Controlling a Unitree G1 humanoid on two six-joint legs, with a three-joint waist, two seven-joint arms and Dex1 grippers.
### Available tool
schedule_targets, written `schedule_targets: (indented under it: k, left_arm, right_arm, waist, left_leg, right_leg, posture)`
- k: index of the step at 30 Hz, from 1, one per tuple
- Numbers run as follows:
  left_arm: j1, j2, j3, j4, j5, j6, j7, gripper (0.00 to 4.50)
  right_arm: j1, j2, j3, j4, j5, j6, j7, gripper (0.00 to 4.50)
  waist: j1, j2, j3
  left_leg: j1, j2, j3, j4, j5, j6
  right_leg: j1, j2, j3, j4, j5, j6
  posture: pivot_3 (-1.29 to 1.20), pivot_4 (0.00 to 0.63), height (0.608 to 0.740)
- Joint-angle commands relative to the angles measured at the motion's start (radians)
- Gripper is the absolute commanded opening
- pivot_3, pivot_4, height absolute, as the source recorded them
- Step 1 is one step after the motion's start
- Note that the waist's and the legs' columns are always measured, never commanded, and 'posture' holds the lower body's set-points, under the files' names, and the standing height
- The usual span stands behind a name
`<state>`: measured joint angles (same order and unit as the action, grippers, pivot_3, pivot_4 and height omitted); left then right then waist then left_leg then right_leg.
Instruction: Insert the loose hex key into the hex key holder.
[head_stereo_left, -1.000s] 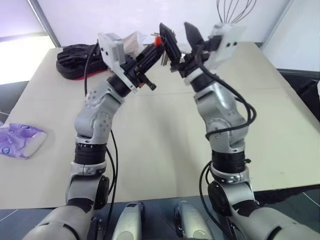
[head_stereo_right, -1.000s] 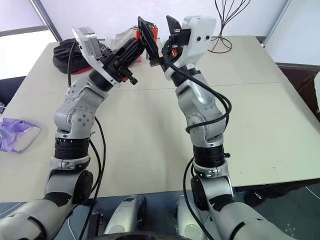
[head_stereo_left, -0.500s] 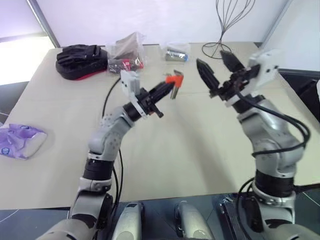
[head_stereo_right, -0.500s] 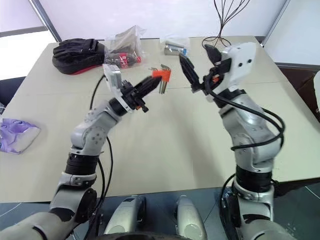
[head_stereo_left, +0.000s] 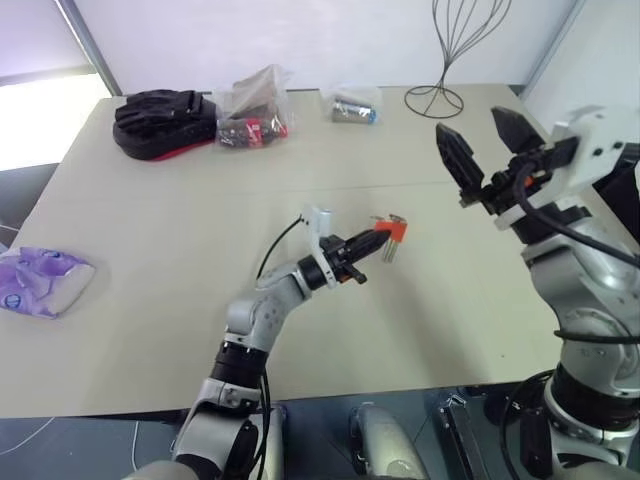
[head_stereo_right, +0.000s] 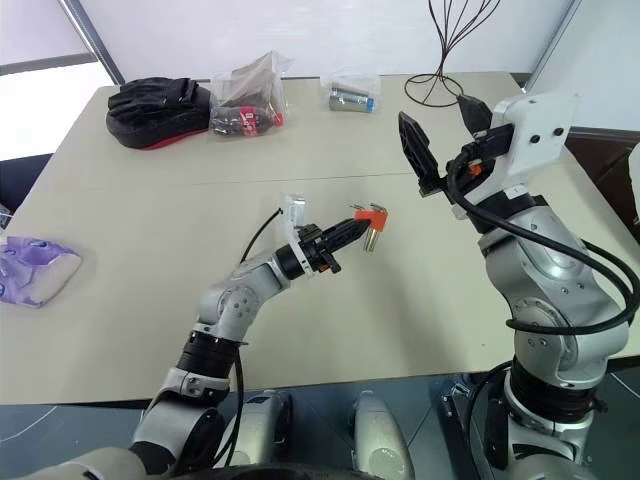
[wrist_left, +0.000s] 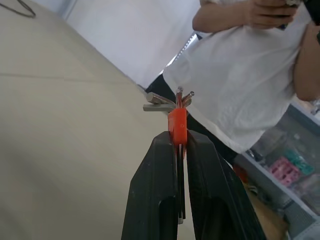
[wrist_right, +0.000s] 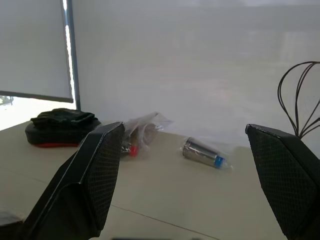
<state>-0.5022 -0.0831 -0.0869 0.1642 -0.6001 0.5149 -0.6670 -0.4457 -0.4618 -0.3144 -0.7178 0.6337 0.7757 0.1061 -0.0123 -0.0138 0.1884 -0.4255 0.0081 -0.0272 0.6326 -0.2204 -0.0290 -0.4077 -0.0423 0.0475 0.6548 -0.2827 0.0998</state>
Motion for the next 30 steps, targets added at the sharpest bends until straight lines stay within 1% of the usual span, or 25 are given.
schedule_targets:
  k: [1,5,9,12,15,18,19,22,24,27,30]
  left_arm:
    - [0.016,-0.013,-0.018,-0.001,0.012,0.016,0.01,0.0]
    - [0.046,0.022,-0.044,0.023,0.06,0.042,0.022,0.0]
    - [0.068,0.041,-0.041,0.039,0.084,0.057,0.038,0.0]
    - [0.074,0.059,-0.016,0.05,0.103,0.051,0.062,1.22]
    - [0.079,0.078,0.008,0.039,0.1,0.052,0.079,2.65]
    - [0.085,0.104,0.045,0.017,0.098,0.043,0.099,4.22]
    - [0.085,0.112,0.062,0.011,0.097,0.039,0.11,4.46]
    - [0.069,0.136,0.092,0.01,0.108,0.002,0.122,4.46]
    - [0.034,0.167,0.094,0.024,0.144,-0.067,0.11,4.46]
    - [-0.025,0.2,0.08,0.054,0.186,-0.149,0.072,4.46]
    - [-0.095,0.241,0.059,0.064,0.212,-0.196,0.007,4.46]
  right_arm:
    - [-0.002,-0.008,-0.017,-0.049,0.009,0.001,-0.024,3.99]
    - [0.0,-0.003,-0.007,-0.047,0.002,-0.003,-0.038,3.99]
    - [-0.003,-0.002,0.004,-0.036,-0.005,-0.013,-0.04,3.99]
    - [-0.01,0.001,0.016,-0.02,-0.01,-0.023,-0.037,4.02]
    - [-0.011,0.002,0.025,-0.011,-0.013,-0.03,-0.031,4.02]
    - [-0.012,0.002,0.032,0.001,-0.017,-0.039,-0.023,4.02]
    - [-0.013,0.002,0.033,0.006,-0.017,-0.042,-0.02,4.02]
    - [-0.014,0.0,0.037,0.021,-0.023,-0.052,-0.008,4.02]
    - [-0.009,-0.023,0.041,0.038,-0.026,-0.049,0.024,4.02]
    - [0.029,-0.106,0.051,0.066,-0.039,-0.043,0.121,4.02]
    - [0.096,-0.219,0.031,0.083,-0.01,-0.024,0.255,4.02]
  waist:
    - [0.0,0.0,0.0]
    - [-0.001,0.0,0.0]
    - [0.0,0.0,0.0]
    - [0.001,0.0,0.0]
    - [0.0,0.001,-0.001]
    - [-0.004,0.001,-0.001]
    - [-0.006,0.001,-0.001]
    - [-0.008,0.001,-0.001]
    - [-0.005,0.001,-0.002]
    - [0.005,0.001,-0.001]
    - [0.017,0.001,-0.001]
  left_leg:
    - [0.0,0.0,0.0,0.0,0.0,0.0]
    - [0.0,0.0,0.0,0.0,0.0,0.0]
    - [0.0,0.0,0.0,0.0,0.0,0.0]
    - [0.0,0.0,0.0,0.0,0.0,0.0]
    - [0.001,0.0,-0.001,0.0,0.0,0.0]
    - [0.004,0.001,0.0,0.0,0.0,0.0]
    - [0.005,0.001,0.0,0.0,0.0,0.0]
    - [0.009,0.003,0.0,0.0,0.0,0.0]
    - [0.009,0.004,0.0,0.0,0.0,0.0]
    - [0.007,0.004,0.001,0.0,0.0,0.0]
    - [0.004,0.003,0.001,0.0,0.0,0.0]
  right_leg:
    - [0.0,0.0,0.0,0.0,0.0,0.0]
    - [0.0,0.0,0.0,0.0,0.0,0.0]
    - [0.0,0.0,0.0,0.0,0.0,0.0]
    - [0.0,0.0,0.0,0.0,0.0,0.0]
    - [0.001,0.0,0.0,0.0,0.0,0.0]
    - [0.003,0.0,0.0,0.0,0.0,0.0]
    - [0.004,0.001,0.0,0.0,0.0,0.0]
    - [0.006,0.003,0.001,0.0,0.0,-0.001]
    - [0.006,0.005,0.002,0.0,0.0,-0.001]
    - [0.006,0.006,0.002,0.0,0.0,-0.001]
    - [0.006,0.005,0.001,-0.003,0.0,-0.001]
  posture:
    - [0.0,0.15,0.74]
    - [0.0,0.15,0.74]
    - [0.0,0.15,0.74]
    - [0.0,0.15,0.74]
    - [0.0,0.15,0.74]
    - [0.0,0.15,0.74]
    - [0.0,0.15,0.74]
    - [0.0,0.15,0.74]
    - [0.0,0.15,0.74]
    - [0.0,0.15,0.74]
    - [0.0,0.15,0.74]
